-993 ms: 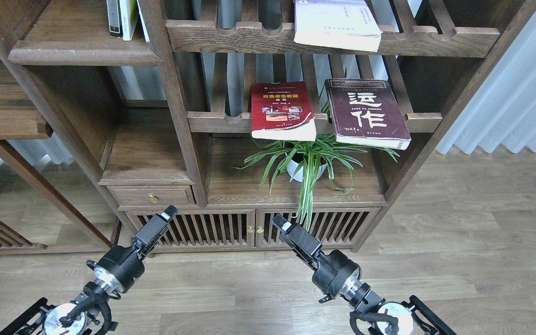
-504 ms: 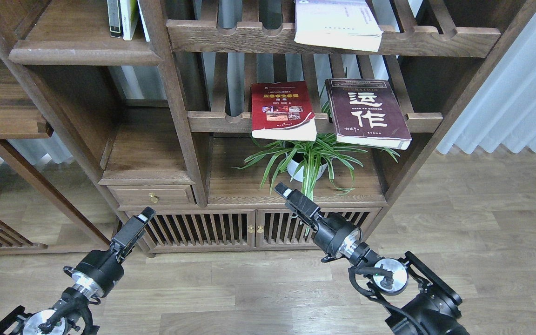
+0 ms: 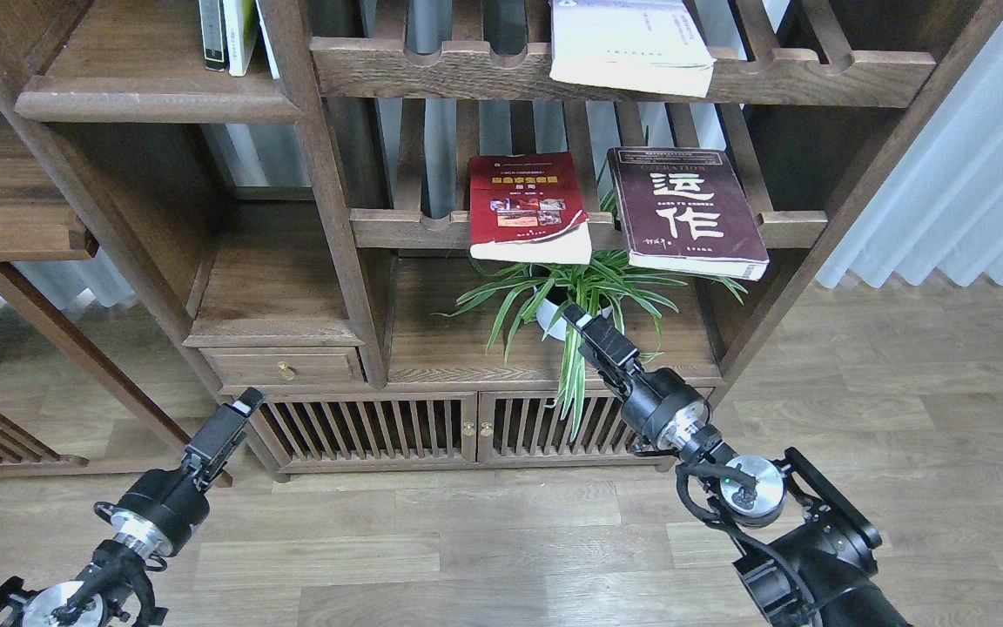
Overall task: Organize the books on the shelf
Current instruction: 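Reach the right gripper to the maroon book and grasp its edge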
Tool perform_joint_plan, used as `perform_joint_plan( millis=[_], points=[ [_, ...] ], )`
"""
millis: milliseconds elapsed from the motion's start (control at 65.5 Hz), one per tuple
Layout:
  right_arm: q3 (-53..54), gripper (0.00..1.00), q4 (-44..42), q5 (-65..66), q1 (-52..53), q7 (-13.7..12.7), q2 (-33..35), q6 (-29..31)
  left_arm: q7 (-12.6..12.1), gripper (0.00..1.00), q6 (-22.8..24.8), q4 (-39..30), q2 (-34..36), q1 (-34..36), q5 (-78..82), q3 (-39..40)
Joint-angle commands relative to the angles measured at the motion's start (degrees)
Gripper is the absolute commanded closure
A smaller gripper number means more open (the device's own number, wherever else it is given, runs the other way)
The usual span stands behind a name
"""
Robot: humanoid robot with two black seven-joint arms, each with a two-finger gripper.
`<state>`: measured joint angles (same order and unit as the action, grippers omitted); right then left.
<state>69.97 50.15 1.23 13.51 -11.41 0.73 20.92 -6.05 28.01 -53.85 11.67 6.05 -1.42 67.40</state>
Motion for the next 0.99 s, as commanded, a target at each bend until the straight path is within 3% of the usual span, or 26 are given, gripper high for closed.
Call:
perform_joint_plan(
  millis=[0, 199, 321, 474, 581, 687, 749, 825, 978],
  points=[
    [-0.3, 0.01, 1.0, 0.0, -0.1, -0.6, 1.6, 0.6, 0.1, 0.00, 0.0, 0.0, 0.9, -0.2, -0.1, 0.7],
    [-0.5, 0.01, 2.0, -0.4, -2.7, -0.2, 1.3, 7.1, 0.2, 0.00, 0.0, 0.1, 1.1, -1.1, -0.1, 1.9],
    [-0.5, 0.01, 0.7, -0.4, -1.5, 0.3, -0.7, 7.1, 0.2, 0.00, 0.0, 0.1, 1.0, -1.1, -0.1, 1.9],
    [-0.1, 0.01, 0.4, -1.1, -0.4, 2.9, -0.7, 7.1, -0.1, 0.00, 0.0, 0.1, 0.8, -1.1, 0.0, 1.7],
    [0.2, 0.01, 0.1, -4.7, 0.9, 7.4, -0.7, 6.2, -0.2, 0.00, 0.0, 0.1, 0.7, -1.1, 0.0, 1.6],
    [0.2, 0.01, -0.2, -11.2, 4.5, 16.4, -0.7, -1.9, -0.1, 0.00, 0.0, 0.1, 0.7, -1.1, 0.0, 1.6],
    [0.3, 0.01, -0.2, -13.1, 5.1, 19.5, -0.7, -6.2, -0.2, 0.00, 0.0, 0.1, 0.7, -1.1, 0.0, 1.6],
    [1.1, 0.01, -0.1, -13.5, 5.0, 20.7, -0.7, -9.1, -0.3, 0.00, 0.0, 0.1, 0.5, -1.0, 0.0, 1.6],
    [1.6, 0.01, 0.0, -13.5, 4.8, 21.2, -0.7, -9.1, -0.3, 0.00, 0.0, 0.1, 0.5, -1.0, 0.0, 1.6]
  ],
)
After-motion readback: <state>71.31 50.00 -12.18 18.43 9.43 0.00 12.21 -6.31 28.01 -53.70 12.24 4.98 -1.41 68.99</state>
